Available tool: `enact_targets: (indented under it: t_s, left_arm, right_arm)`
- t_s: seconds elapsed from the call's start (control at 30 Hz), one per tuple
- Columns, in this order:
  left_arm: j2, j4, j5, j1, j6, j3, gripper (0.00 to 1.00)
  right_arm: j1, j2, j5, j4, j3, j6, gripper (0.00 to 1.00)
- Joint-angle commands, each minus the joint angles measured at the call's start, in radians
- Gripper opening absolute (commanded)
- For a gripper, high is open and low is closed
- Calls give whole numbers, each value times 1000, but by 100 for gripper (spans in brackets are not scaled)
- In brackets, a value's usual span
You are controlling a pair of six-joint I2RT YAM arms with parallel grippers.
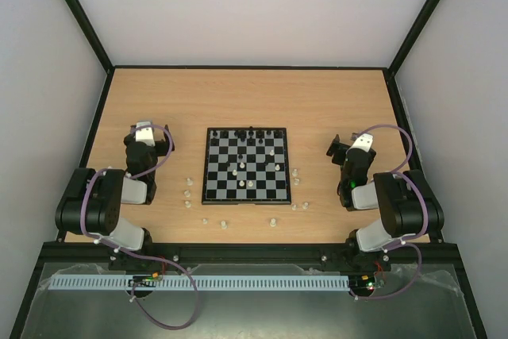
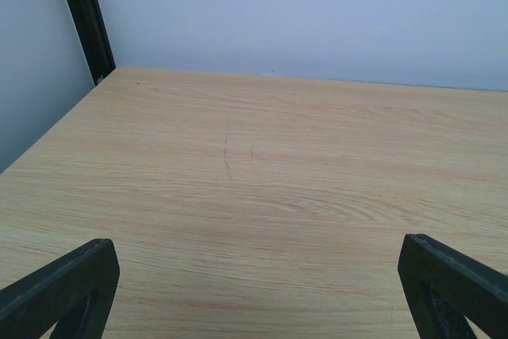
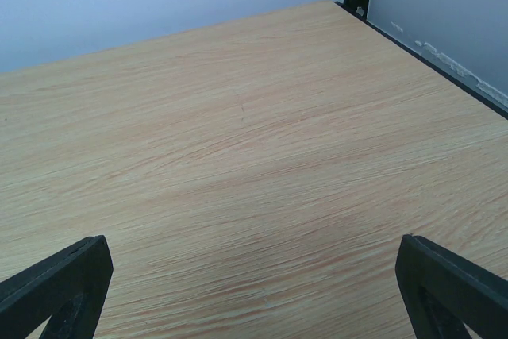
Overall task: Set up the chess pieces on the board
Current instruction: Pick up the chess piece from the chessboard.
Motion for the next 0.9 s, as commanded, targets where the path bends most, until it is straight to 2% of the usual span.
enact_targets:
  t_s: [0.0,0.57,0.63,0.7,0.77,0.87]
  left_arm:
    - [1,34,9,5,-7,5,99]
    - [-1,39,8,5,-5,3,100]
    - [-19,-9,-4,2,-7,17,99]
    - [-58,-97,-49,-19,-2,59,100]
    - [-99,-189,-89,-45,5,88,99]
    - [-161,-398,-134,-71,-33,148,100]
  right_arm:
    - [-4,2,11,21,15,-5,99]
    - [-4,2,11,23,13,-5,99]
    - [-4,-3,16,34,6,-6,99]
    - [-3,-70,37,-41,23,4,99]
    - [-4,-191,70,-297,107,35,99]
    - [-3,-336,-4,-497,199,30,99]
